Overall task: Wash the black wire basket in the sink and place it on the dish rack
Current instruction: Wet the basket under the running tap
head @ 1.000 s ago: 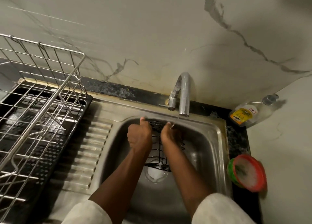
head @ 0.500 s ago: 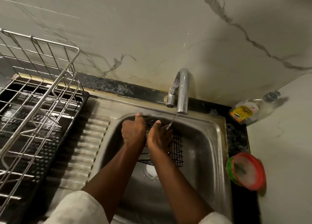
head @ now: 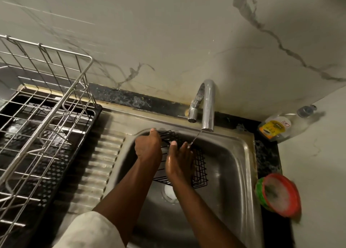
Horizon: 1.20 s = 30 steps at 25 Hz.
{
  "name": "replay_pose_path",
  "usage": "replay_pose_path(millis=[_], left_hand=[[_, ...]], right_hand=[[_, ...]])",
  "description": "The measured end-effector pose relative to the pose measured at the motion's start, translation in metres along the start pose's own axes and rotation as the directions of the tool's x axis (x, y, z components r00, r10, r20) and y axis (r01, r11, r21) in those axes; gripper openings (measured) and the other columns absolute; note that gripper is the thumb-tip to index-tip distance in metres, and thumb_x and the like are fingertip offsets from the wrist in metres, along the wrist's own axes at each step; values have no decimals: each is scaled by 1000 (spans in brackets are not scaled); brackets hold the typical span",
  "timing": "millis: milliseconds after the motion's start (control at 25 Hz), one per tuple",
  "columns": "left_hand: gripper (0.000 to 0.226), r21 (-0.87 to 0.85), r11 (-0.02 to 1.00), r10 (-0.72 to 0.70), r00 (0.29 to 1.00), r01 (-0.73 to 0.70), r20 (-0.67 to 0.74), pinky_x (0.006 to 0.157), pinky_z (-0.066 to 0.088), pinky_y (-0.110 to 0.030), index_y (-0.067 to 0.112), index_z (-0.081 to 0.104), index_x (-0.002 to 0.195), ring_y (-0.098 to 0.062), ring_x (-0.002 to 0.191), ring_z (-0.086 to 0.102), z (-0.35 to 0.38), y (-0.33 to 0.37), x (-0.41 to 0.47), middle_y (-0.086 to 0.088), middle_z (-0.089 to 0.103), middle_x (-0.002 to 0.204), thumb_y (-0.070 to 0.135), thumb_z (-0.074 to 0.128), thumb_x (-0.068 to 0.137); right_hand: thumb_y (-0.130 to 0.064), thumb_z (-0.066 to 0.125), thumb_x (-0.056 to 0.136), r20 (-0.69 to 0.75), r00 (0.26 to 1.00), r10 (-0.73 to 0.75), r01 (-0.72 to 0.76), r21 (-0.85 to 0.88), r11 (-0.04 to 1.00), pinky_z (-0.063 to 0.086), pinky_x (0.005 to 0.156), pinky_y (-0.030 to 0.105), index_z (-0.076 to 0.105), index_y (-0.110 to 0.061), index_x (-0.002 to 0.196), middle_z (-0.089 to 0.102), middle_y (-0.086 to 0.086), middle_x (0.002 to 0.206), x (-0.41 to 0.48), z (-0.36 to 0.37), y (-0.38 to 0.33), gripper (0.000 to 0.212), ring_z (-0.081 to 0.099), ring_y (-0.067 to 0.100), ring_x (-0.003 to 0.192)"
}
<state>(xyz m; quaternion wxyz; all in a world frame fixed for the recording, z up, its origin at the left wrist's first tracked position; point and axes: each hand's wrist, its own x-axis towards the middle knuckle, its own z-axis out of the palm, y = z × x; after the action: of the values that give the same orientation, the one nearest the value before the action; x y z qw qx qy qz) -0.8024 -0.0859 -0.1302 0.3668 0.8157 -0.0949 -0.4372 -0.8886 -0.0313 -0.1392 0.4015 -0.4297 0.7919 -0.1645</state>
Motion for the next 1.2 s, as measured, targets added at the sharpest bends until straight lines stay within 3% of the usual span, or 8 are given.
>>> replay_pose_path(millis=[160, 240, 480, 600, 760, 880, 1080, 1200], left_hand=[[59, -45, 999, -31, 1000, 31, -2, 89, 54, -40, 4, 63, 128, -30, 101, 65, -5, -10, -2, -13, 69, 119, 51, 67, 93], [59, -12, 1000, -1, 1000, 1, -14, 80, 50, -38, 5, 60, 129, -27, 96, 61, -3, -11, -4, -12, 68, 118, 52, 67, 94], [60, 16, 1000, 26, 1000, -25, -12, 84, 57, -44, 7, 60, 127, -30, 97, 65, -7, -15, -10, -12, 68, 114, 57, 64, 94], [56, 19, 999, 31, 1000, -31, -1, 71, 50, -37, 4, 60, 124, -23, 87, 60, -13, -20, -12, -7, 63, 102, 53, 62, 97], [54, 29, 999, 20, 1000, -20, 6, 75, 59, -40, 6, 64, 114, -22, 82, 65, -18, -30, -10, -8, 66, 94, 57, 61, 97], [49, 16, 1000, -2, 1000, 2, 7, 65, 50, -35, 5, 62, 104, -18, 74, 58, -20, -33, -9, -7, 62, 86, 53, 60, 99], [51, -16, 999, -38, 999, 38, 17, 84, 58, -42, 4, 64, 110, -24, 87, 64, -17, -33, 8, -8, 66, 93, 53, 64, 96], [56, 17, 993, -114, 990, 113, 81, 84, 54, -40, 0, 63, 113, -23, 84, 62, -19, -48, 19, -9, 65, 93, 53, 63, 96]], right_hand=[[-59, 18, 102, -152, 924, 350, -336, 113, 935, 22, 117, 54, 41, -13, 148, 42, 12, 154, 34, -13, 43, 68, 39, 32, 140], [-59, 18, 101, -114, 868, 484, -457, 201, 866, 23, 118, 54, 42, -11, 147, 44, 16, 152, 52, -26, 55, 71, 42, 35, 138], [-67, 15, 100, -86, 946, 313, -306, 86, 948, 3, 124, 50, 8, -22, 162, 5, 4, 169, -6, 7, 27, 77, 8, 25, 155], [-65, 17, 101, -78, 951, 299, -295, 60, 954, 0, 124, 49, 4, -24, 162, 1, 4, 169, -15, 7, 25, 75, 3, 25, 155], [-59, 13, 104, -53, 956, 287, -281, 102, 954, -2, 124, 48, 2, -19, 161, -2, 6, 169, -18, 7, 33, 71, 1, 26, 155], [-59, 9, 104, -28, 896, 442, -437, 110, 893, 2, 123, 50, 9, -16, 161, 5, 15, 168, 18, -18, 48, 72, 8, 33, 154], [-68, 16, 100, 26, 896, 443, -432, 284, 856, 33, 115, 48, 47, -8, 145, 49, 21, 147, 62, -28, 70, 81, 48, 38, 132], [-92, 22, 82, 150, 868, 473, -495, 334, 802, 39, 110, 49, 45, -13, 146, 52, 18, 145, 67, -41, 70, 104, 50, 39, 131]])
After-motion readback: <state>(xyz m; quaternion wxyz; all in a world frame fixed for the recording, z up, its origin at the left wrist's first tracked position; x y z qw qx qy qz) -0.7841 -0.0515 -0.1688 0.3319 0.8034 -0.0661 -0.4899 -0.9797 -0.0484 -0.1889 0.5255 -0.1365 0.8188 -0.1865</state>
